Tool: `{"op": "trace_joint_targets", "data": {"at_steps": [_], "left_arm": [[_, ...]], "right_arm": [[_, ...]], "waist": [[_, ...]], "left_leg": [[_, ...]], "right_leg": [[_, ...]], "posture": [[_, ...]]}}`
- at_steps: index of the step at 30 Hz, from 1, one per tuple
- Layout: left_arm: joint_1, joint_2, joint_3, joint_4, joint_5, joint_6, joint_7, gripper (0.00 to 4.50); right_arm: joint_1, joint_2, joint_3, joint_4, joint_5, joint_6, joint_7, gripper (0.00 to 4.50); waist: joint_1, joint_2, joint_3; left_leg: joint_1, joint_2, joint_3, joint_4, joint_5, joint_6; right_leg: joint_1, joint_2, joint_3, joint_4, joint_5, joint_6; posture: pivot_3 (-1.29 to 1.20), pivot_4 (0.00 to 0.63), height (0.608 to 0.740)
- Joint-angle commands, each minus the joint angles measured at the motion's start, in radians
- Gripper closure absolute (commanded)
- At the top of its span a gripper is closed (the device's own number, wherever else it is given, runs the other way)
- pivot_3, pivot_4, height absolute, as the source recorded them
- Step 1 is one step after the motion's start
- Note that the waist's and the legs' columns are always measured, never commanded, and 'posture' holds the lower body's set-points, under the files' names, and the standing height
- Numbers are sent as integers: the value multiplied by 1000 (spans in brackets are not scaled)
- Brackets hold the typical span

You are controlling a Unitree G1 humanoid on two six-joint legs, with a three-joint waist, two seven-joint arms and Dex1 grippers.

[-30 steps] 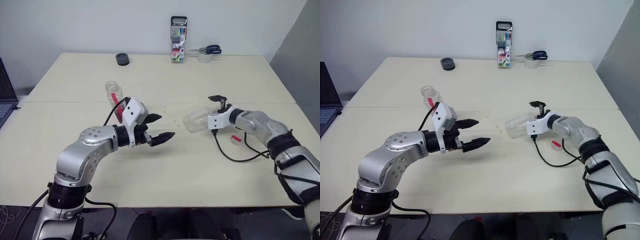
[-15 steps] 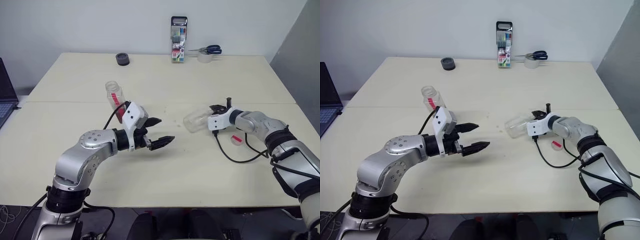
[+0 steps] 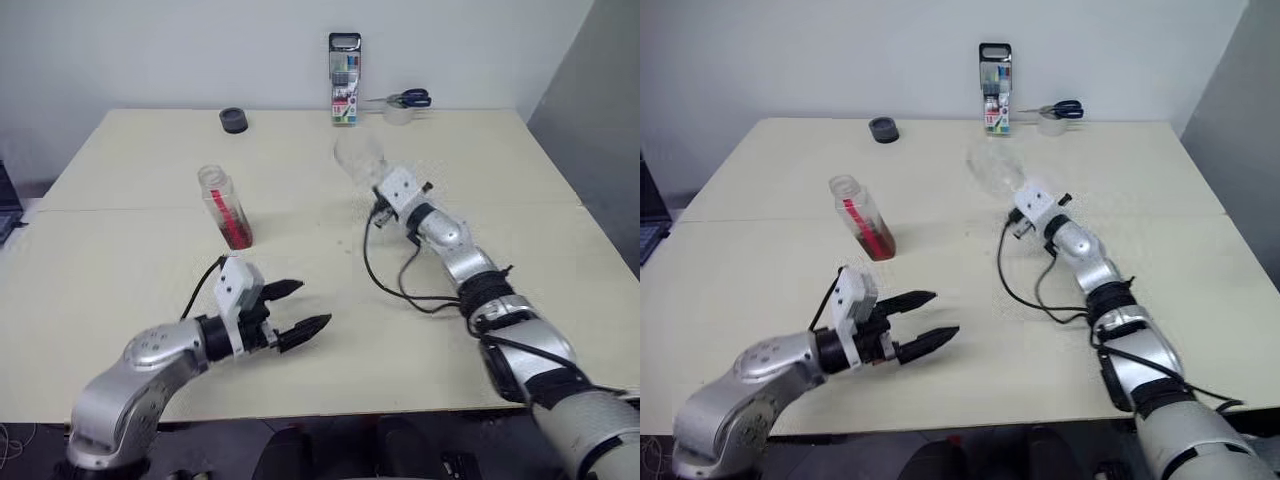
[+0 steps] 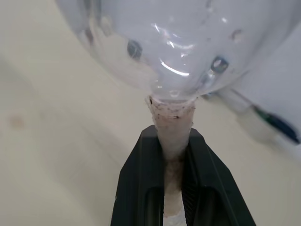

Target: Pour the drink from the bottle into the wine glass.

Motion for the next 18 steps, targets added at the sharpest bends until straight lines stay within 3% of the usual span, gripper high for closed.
{"op": "trace_joint_targets", "data": {"at_steps": [1, 18], "left_arm": [[-8, -22, 39, -54, -41, -6, 63, 0], [55, -15, 12, -49, -37, -72, 89, 0]], "right_arm": [[27, 46, -86, -113, 117, 150, -3, 4334], [320, 14, -6, -482, 75, 494, -13, 4334]], "waist": [[19, 0, 0], [15, 2, -3]], "left_leg": [[0, -1, 0, 0, 0, 0], [1, -2, 0, -1, -2, 3]], "right_leg": [[0, -1, -1, 0, 0, 0], [1, -2, -1, -2, 0, 0]], "posture": [[0, 150, 740], [0, 150, 740]]}}
